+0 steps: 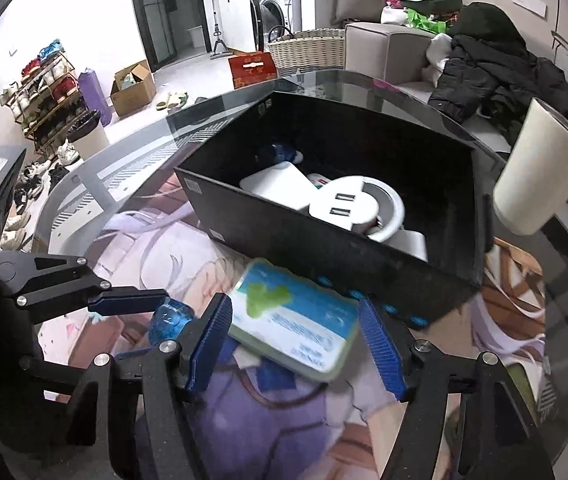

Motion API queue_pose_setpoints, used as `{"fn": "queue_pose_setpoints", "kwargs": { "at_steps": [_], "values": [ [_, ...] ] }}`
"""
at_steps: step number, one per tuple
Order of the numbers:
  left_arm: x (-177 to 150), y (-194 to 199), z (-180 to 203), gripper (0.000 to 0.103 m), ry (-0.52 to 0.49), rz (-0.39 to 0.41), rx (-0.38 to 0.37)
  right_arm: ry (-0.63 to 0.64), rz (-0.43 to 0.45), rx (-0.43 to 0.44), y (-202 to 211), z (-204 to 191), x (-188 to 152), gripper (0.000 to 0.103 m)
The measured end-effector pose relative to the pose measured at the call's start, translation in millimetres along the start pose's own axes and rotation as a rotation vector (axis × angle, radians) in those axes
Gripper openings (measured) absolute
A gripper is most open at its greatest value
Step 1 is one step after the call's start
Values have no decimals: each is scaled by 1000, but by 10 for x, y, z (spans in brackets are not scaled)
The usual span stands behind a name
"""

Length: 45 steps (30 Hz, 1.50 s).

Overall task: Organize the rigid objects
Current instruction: 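Grasp the green-and-white earplug case with the right tool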

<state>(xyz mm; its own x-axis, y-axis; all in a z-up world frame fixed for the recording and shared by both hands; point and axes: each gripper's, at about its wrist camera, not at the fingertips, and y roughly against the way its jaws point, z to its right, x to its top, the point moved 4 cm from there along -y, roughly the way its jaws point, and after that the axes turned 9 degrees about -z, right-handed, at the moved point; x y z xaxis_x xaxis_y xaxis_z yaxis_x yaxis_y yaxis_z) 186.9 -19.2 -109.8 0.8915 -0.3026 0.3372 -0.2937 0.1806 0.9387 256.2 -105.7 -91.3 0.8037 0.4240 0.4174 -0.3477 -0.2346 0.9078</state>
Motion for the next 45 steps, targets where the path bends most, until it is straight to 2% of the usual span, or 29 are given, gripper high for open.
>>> {"fn": "queue_pose_setpoints", "kwargs": {
  "at_steps": [7, 11, 15, 19, 22, 25, 29, 34, 39, 45],
  "values": [
    [-138, 43, -166, 35, 35, 7, -7, 25, -14, 20, -131, -123, 71, 68],
    [-150, 31, -142, 35, 33, 7, -4, 52, -28, 20, -231, -162, 39, 74],
    [-143, 22, -118, 35, 35, 7, -9, 79, -56, 4, -254, -210, 6, 74],
    [-119, 16, -92, 35, 35, 7, -3, 70, -87, 41, -201, -221, -73, 74],
    [-80, 1, -89, 35, 38, 8, 4, 12, -89, 83, -143, -141, -127, 74],
    [-24, -24, -119, 35, 43, 13, 22, -21, -84, 60, -146, -7, -155, 74],
    [115, -70, -186, 35, 54, 20, 46, -93, -99, 82, -191, 157, -198, 74],
    [298, -141, -186, 35, 35, 37, 74, -152, -78, 43, -156, 341, -205, 74],
    [366, -167, -124, 35, 22, 36, 67, -171, -84, 16, -179, 426, -218, 74],
    [356, -156, -143, 35, 26, 39, 63, -160, -74, -109, -103, 541, -242, 74]
  ]
}}
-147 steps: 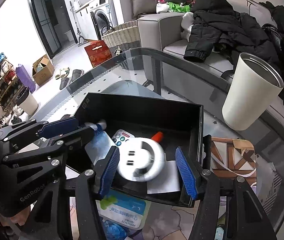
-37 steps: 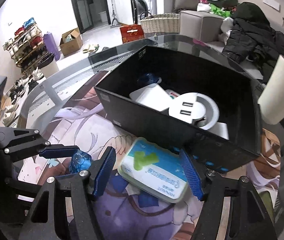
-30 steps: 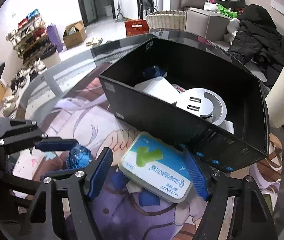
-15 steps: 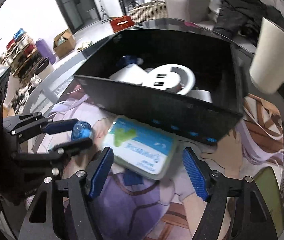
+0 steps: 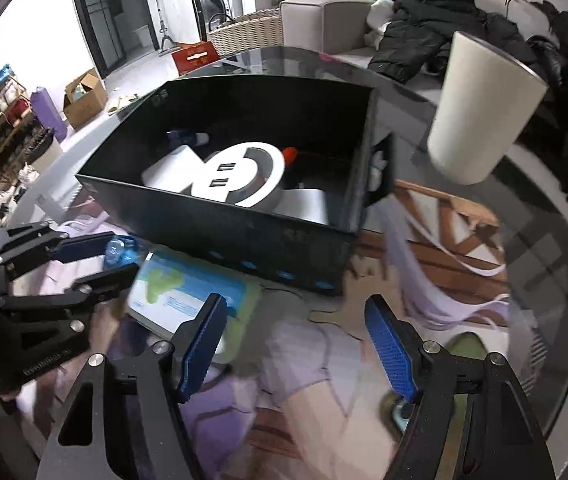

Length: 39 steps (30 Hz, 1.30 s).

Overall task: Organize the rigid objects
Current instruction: 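Grasp the green-and-white earplug case with the right tool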

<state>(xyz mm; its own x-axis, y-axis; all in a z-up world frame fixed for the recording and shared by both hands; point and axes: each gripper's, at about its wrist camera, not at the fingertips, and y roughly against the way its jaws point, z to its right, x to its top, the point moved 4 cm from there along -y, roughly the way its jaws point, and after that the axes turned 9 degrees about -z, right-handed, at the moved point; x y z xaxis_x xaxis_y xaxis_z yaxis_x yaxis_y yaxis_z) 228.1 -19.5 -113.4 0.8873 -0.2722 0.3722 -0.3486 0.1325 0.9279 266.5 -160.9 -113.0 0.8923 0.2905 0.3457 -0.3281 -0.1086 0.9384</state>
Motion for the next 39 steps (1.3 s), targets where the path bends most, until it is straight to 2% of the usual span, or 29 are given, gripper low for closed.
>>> {"fn": "queue_pose_setpoints", "kwargs": {
  "at_steps": [5, 10, 12, 13, 22, 27, 29, 30, 32, 35, 39],
  "values": [
    [-3, 4, 18, 35, -1, 0, 5, -5, -10, -93, 22, 118, -86, 71],
    [4, -1, 74, 34, -16, 2, 4, 1, -34, -51, -75, 111, -137, 69],
    [-7, 6, 76, 34, -22, 4, 7, 11, -40, -27, -84, 77, -141, 57],
    [-17, 9, 75, 34, -21, 4, -2, 23, -42, -21, -70, 56, -153, 56],
    [-326, 140, 163, 34, -53, -23, -33, 81, -85, 17, 73, -143, -536, 56],
    [-475, 209, 126, 34, -27, -40, -68, 108, -14, 20, 265, -174, -543, 56],
    [-529, 222, 129, 34, -30, -41, -64, 143, 27, 74, 355, -254, -465, 59],
    [-558, 231, 135, 34, -35, -39, -61, 172, 41, 111, 381, -306, -435, 68],
    [-617, 257, 141, 34, -38, -40, -67, 254, 47, 167, 395, -461, -388, 80],
    [-727, 302, 166, 34, -40, -46, -97, 320, 47, 195, 348, -629, -347, 80],
    [-824, 347, 252, 34, -71, -47, -102, 357, -5, 235, 174, -766, -386, 80]
  ]
}}
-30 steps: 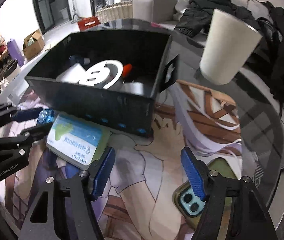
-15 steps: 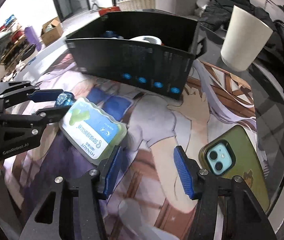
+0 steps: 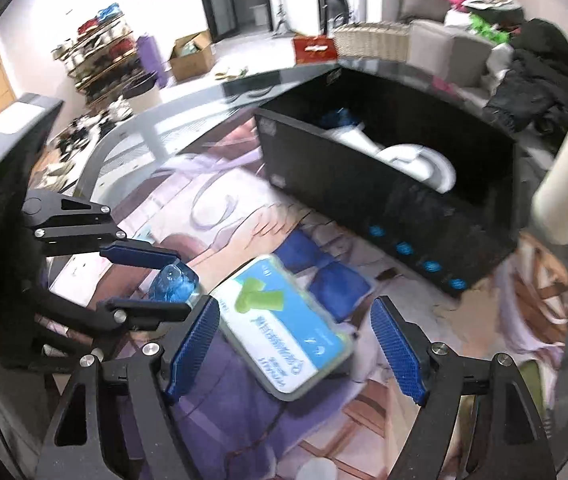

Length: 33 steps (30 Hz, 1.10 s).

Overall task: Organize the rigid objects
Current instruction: 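Grasp the green-and-white earplug case with the right tool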

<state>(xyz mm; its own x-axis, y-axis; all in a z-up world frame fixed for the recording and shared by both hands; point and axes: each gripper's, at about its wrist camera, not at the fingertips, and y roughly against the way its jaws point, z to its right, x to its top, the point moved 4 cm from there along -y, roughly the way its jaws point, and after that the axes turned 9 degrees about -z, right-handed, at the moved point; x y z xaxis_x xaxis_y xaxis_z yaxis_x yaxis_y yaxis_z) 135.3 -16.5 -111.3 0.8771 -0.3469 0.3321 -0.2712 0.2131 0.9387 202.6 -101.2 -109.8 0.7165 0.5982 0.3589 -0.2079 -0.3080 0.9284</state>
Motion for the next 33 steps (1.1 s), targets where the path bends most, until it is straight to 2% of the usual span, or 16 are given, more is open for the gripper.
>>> {"fn": "queue_pose_setpoints", "kwargs": {
  "at_steps": [5, 10, 15, 19, 28, 30, 33],
  "values": [
    [44, -11, -9, 34, 11, 1, 1, -7, -45, 78, -163, 22, -61, 80],
    [166, -60, 27, 34, 5, 8, 35, -21, -70, 140, -112, -88, -193, 80],
    [320, -118, 144, 34, -31, 15, 33, -35, -76, 75, -61, -91, -317, 77],
    [360, -115, 89, 34, -4, 11, 0, -81, -63, 64, -22, 10, -347, 77],
    [194, -59, -39, 34, 8, 15, 6, -169, -24, 3, 47, 192, -196, 77],
    [166, -48, -51, 34, 8, 15, 3, -175, -39, -12, -7, 214, -168, 70],
    [136, -39, -64, 34, 7, 14, -1, -158, -41, -59, -65, 176, -121, 69]
  ]
}}
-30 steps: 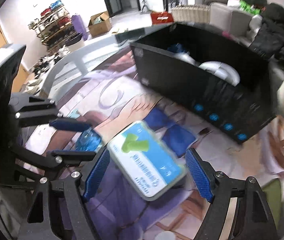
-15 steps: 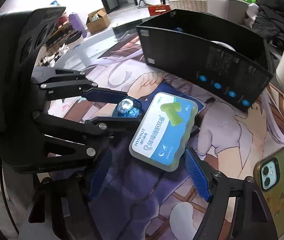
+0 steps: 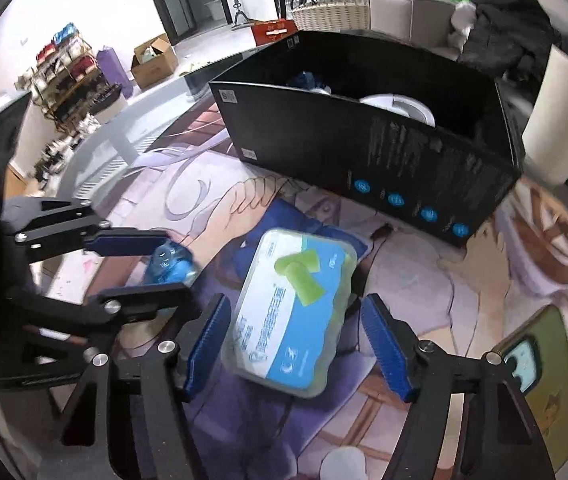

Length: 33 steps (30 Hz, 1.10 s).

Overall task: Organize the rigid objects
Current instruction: 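Grasp the green-and-white earplug case with the right tool, then lift the earplug case and carry it over the black box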

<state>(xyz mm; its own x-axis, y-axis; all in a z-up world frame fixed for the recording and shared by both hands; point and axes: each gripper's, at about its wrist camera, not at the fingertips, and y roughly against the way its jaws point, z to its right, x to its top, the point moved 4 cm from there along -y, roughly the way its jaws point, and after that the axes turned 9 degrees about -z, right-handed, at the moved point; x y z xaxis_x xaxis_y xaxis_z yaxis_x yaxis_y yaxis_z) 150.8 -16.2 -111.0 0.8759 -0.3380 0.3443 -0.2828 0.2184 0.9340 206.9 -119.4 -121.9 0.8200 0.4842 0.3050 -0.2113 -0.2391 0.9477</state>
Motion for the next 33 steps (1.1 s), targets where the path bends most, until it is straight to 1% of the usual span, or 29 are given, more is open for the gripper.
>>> {"fn": "queue_pose_setpoints", "kwargs": {
  "at_steps": [2, 4, 5, 9, 13, 18, 20, 24, 27, 30, 31, 33],
  "values": [
    [-4, 1, 4, 34, 1, 0, 1, 26, 4, -53, -36, -66, 22, 65],
    [-3, -4, 22, 34, -7, 1, 8, 45, 7, -94, -59, -129, 39, 57],
    [0, -6, 37, 34, -13, 2, 8, 40, 5, -82, -56, -158, 38, 56],
    [16, -17, 108, 34, -33, 2, -2, 24, 1, -81, -35, -131, 9, 56],
    [31, -16, 113, 34, -21, 0, -5, 1, 5, -72, -9, -84, -46, 56],
    [61, 17, 147, 34, -27, 23, 9, -17, 20, -47, 8, -61, -64, 56],
    [79, 64, 151, 34, -20, 42, 2, -24, 46, -47, 70, -54, -66, 56],
    [119, 259, 150, 34, -21, 133, 27, -49, 129, -43, 265, -26, -67, 56],
    [154, 461, 158, 34, -25, 222, 43, -57, 213, -56, 468, -44, -56, 56],
    [151, 680, 151, 34, -34, 322, 59, -46, 332, -88, 751, -100, -65, 56],
    [148, 789, 163, 34, -41, 375, 70, -42, 374, -101, 861, -136, -60, 56],
    [130, 959, 173, 34, -46, 456, 84, -39, 451, -113, 1051, -172, -86, 56]
  ]
}}
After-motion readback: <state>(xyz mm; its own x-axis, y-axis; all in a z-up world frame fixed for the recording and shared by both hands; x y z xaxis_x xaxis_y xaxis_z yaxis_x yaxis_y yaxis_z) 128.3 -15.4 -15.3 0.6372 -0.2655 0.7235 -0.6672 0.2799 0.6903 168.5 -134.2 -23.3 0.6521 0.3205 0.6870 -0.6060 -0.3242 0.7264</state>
